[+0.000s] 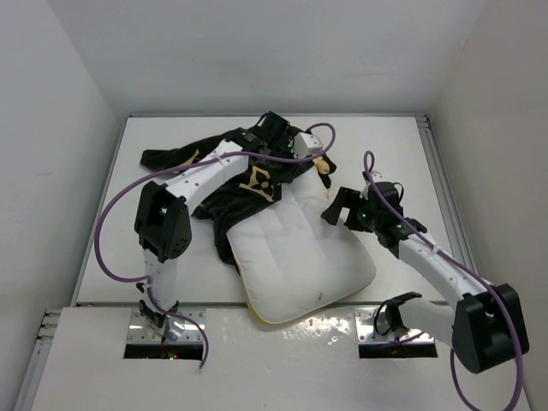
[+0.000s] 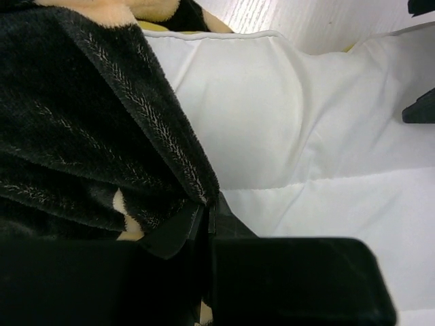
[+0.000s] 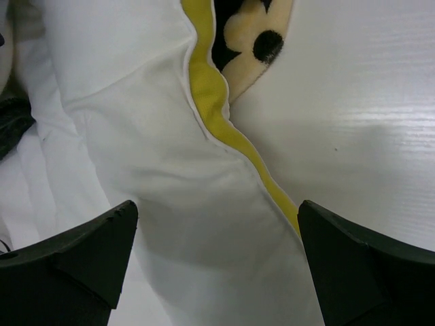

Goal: Put the pillow into the pillowcase

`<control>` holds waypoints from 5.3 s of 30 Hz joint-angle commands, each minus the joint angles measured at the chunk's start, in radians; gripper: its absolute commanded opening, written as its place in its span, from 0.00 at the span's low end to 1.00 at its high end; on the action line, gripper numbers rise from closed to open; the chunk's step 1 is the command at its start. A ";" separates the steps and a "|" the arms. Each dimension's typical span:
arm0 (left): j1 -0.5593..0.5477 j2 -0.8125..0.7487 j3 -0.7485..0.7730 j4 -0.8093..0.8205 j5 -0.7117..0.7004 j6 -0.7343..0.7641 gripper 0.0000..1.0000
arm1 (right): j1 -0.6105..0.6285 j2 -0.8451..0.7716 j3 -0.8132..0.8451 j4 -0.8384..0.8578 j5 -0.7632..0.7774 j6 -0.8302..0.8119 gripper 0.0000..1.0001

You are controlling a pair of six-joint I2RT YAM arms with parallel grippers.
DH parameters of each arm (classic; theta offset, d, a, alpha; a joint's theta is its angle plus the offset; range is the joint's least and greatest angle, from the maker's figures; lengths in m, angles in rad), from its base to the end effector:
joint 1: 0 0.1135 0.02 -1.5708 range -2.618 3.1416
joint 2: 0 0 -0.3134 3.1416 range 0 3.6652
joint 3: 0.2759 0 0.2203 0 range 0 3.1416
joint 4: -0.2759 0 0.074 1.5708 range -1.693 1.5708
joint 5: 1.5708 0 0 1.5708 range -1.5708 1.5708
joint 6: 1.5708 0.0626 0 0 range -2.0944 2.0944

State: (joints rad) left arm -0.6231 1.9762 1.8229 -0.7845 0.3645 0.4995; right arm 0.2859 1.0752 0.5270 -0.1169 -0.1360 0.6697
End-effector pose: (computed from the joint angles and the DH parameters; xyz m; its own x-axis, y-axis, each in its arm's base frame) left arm 0.3448 -0.2753 0.3216 -0.2316 0.7175 -0.6570 0.9425 0.3326 0.0310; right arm 0.1801 0.0618 0.2460 -0.7012 0.4349 -0.5650 0.0682 0.8297 0.5540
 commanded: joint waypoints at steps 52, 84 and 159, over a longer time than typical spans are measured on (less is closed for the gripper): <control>-0.132 -0.160 0.021 -0.197 0.275 0.266 0.02 | 0.084 0.103 0.087 0.722 0.058 -0.194 0.00; -0.038 -0.618 -0.834 -0.138 -0.360 0.604 0.00 | -0.200 0.313 0.351 0.079 -0.168 -0.122 0.14; -0.012 -0.722 -0.665 0.470 0.140 0.283 0.00 | -0.086 -0.193 0.469 -0.560 -0.466 -0.552 0.76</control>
State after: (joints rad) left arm -0.6235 1.2736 1.0958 -0.4183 0.4885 0.8581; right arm 0.1066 0.9401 1.0672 -0.7227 -0.5011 0.1631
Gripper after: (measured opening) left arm 0.021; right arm 0.737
